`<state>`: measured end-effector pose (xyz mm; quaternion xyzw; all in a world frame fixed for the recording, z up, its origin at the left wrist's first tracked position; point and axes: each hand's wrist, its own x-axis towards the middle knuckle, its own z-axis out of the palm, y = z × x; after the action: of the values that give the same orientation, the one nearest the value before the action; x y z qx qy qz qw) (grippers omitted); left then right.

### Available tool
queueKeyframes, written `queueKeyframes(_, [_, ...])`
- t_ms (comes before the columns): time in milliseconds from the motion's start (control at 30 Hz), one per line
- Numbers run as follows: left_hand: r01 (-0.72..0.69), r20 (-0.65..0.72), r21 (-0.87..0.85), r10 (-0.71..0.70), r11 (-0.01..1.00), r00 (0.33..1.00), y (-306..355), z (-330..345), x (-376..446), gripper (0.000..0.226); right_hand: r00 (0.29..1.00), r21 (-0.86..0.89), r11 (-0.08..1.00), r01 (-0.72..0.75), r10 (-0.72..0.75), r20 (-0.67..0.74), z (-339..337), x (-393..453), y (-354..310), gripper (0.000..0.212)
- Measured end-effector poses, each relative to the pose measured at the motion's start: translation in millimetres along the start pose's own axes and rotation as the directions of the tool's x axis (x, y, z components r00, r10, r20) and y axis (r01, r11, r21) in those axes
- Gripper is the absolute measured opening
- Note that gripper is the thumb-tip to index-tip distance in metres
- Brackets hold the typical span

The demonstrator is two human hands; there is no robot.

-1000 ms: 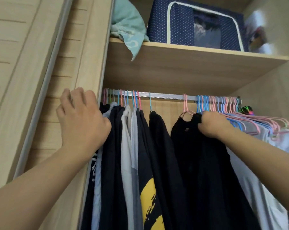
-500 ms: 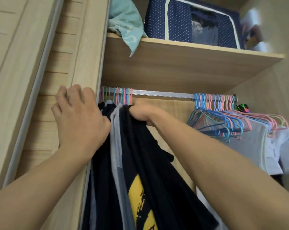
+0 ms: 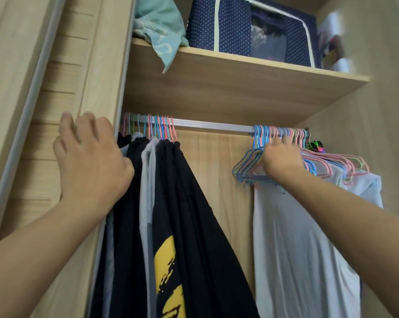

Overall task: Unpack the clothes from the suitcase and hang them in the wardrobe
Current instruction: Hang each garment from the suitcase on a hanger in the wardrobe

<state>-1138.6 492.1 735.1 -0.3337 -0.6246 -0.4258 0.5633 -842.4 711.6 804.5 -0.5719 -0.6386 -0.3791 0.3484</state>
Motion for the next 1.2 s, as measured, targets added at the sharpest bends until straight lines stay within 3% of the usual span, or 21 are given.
queueKeyframes(67, [0.003,0.006,-0.006,-0.003,1.000,1.000,0,0,-1,0.064,0.997,-0.118,0.992,-0.044,0.051,0.053,12,0,28,0.035])
queueKeyframes(167, [0.007,0.011,-0.018,-0.006,1.000,1.000,0,-1,-1,0.065,0.999,-0.206,0.978,0.024,-0.018,0.032,22,4,37,0.031])
queueKeyframes(433, [0.013,-0.011,-0.060,-0.013,0.998,1.000,-1,1,-8,0.065,0.998,-0.247,0.969,-0.004,0.021,0.066,32,7,28,0.029])
queueKeyframes(633, [0.018,0.019,-0.041,-0.018,0.999,1.000,-1,-1,-8,0.066,0.995,-0.293,0.954,-0.055,0.076,0.062,36,9,29,0.040])
queueKeyframes(733, [0.022,0.026,-0.031,-0.021,0.999,0.999,0,-2,-9,0.065,0.998,-0.314,0.949,-0.039,0.052,0.034,39,8,35,0.035])
queueKeyframes(800, [0.025,0.029,-0.032,-0.024,0.999,0.999,0,-2,-9,0.066,0.998,-0.197,0.979,-0.053,0.061,0.034,38,10,34,0.029])
queueKeyframes(867, [0.031,0.028,-0.040,-0.030,0.999,0.999,0,-1,-9,0.065,0.991,0.106,0.987,-0.117,0.109,0.079,36,15,29,0.025])
queueKeyframes(933, [0.036,0.022,-0.047,-0.035,0.998,0.999,0,0,-9,0.065,0.985,0.361,0.917,-0.168,0.141,0.100,32,21,20,0.020])
queueKeyframes(1067, [0.045,0.001,-0.063,-0.045,0.997,0.999,1,1,-10,0.066,0.987,0.443,0.887,-0.126,0.156,-0.031,20,25,-1,0.019])
queueKeyframes(1200, [0.051,-0.011,-0.080,-0.052,0.996,0.999,0,0,-10,0.065,0.984,0.479,0.869,-0.122,0.170,-0.058,22,14,-18,0.019])
